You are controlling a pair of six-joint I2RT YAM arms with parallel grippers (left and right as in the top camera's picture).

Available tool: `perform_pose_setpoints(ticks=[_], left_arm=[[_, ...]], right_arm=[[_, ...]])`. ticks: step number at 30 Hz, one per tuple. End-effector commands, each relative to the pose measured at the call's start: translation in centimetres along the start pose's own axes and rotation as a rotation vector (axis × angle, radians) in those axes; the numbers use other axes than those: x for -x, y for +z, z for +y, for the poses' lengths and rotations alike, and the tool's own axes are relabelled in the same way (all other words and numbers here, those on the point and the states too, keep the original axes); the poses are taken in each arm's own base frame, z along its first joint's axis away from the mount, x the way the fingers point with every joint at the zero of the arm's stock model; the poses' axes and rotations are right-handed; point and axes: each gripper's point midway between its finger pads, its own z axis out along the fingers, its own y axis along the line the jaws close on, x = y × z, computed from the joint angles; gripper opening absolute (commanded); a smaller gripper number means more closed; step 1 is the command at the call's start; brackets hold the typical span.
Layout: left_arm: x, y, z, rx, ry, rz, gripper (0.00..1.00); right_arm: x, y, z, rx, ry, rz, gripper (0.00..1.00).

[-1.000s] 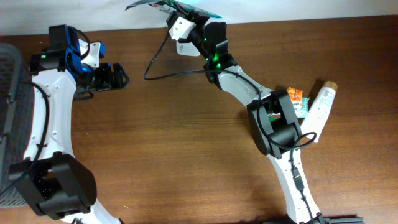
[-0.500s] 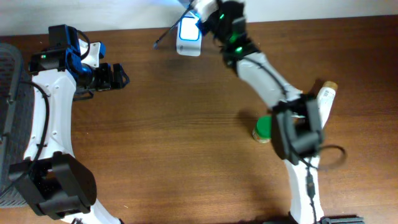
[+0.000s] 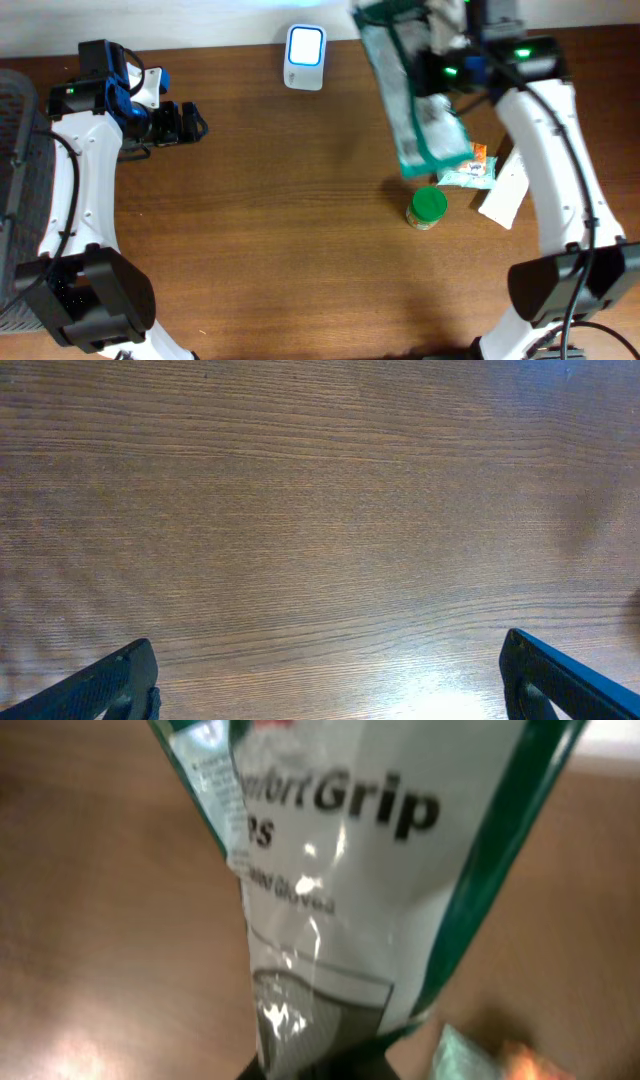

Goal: Scan the item barcode
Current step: 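Carry the gloves packet right and drop it onto the scanned items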

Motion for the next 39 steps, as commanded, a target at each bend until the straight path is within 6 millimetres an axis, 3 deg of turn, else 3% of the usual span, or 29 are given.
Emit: perform_pose_setpoints(ticks=[1, 2, 5, 9, 13, 17, 21, 22, 24, 25, 27, 29, 32, 35, 39], left_arm=[[0.2, -0.1, 0.0, -0.002, 0.001, -0.006, 0.99], [0.2, -0.1, 0.0, -0.002, 0.001, -0.006, 0.99], [0.2, -0.1, 0.0, -0.002, 0.001, -0.006, 0.99], [0.2, -0.1, 0.0, -0.002, 0.001, -0.006, 0.99], [0.2, -0.1, 0.0, -0.002, 0.001, -0.006, 0.99], [0.2, -0.1, 0.0, -0.002, 0.001, -0.006, 0.99], [0.2, -0.1, 0.0, -0.002, 0.001, -0.006, 0.99], [0.2, -0.1, 0.0, -0.002, 0.001, -0.006, 0.99], [0.2, -0.1, 0.0, -0.002, 0.001, -0.006, 0.99], [0.2, -0.1, 0.0, -0.002, 0.001, -0.006, 0.99], [0.2, -0.1, 0.0, -0.002, 0.001, -0.006, 0.99], [0.2, -0.1, 0.0, -0.002, 0.001, -0.006, 0.99], [0.2, -0.1, 0.0, -0.002, 0.001, -0.006, 0.99], [0.2, -0.1, 0.0, -0.002, 0.001, -0.006, 0.99], [0.2, -0.1, 0.0, -0.002, 0.001, -0.006, 0.99]], right_arm=[[-3.3, -2.7, -5.5, -0.073, 0.184, 0.093, 0.04], [-4.9, -3.6, -8.1, -0.113, 0.247, 0.136, 0.04], [-7.4, -4.7, -11.0, -0.142, 0.265, 0.203, 0.04], [-11.2, -2.8, -13.7, -0.214, 0.210, 0.325, 0.04], [-13.4, 0.6, -14.4, -0.194, 0.203, 0.353, 0.04], [-14.3, 3.5, -13.6, -0.098, 0.216, 0.316, 0.05], [-14.9, 3.6, -13.4, -0.092, 0.226, 0.331, 0.16], [-14.8, 3.5, -13.4, -0.093, 0.233, 0.333, 0.34], [-14.4, 3.0, -13.4, -0.094, 0.236, 0.330, 0.56], [-14.0, 2.5, -13.2, -0.094, 0.236, 0.329, 0.71], [-12.6, 0.9, -12.9, -0.099, 0.230, 0.313, 0.87], [-10.7, -1.3, -12.4, -0.106, 0.220, 0.285, 0.96], [-7.8, -5.5, -10.8, -0.100, 0.199, 0.227, 0.98], [-5.1, -10.5, -7.8, -0.109, 0.134, 0.135, 0.98], [-4.1, -15.3, -3.7, -0.102, 0.054, 0.052, 0.98]])
